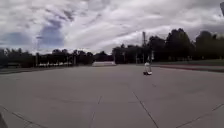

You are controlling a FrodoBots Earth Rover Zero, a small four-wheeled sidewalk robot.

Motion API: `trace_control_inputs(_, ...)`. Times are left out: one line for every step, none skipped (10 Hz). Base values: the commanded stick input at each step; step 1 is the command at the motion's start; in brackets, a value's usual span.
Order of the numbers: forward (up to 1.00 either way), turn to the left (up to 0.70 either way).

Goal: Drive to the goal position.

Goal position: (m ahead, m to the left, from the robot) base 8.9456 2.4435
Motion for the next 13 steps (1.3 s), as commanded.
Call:
trace_control_inputs(0.70, -0.17)
trace_control_inputs(0.70, -0.34)
trace_control_inputs(0.70, -0.34)
trace_control_inputs(0.70, -0.28)
trace_control_inputs(0.70, -0.22)
trace_control_inputs(0.70, 0.01)
trace_control_inputs(0.70, 0.01)
trace_control_inputs(0.70, 0.01)
trace_control_inputs(0.70, 0.01)
trace_control_inputs(0.70, 0.01)
trace_control_inputs(0.70, 0.01)
trace_control_inputs(0.70, 0.01)
trace_control_inputs(0.70, 0.01)
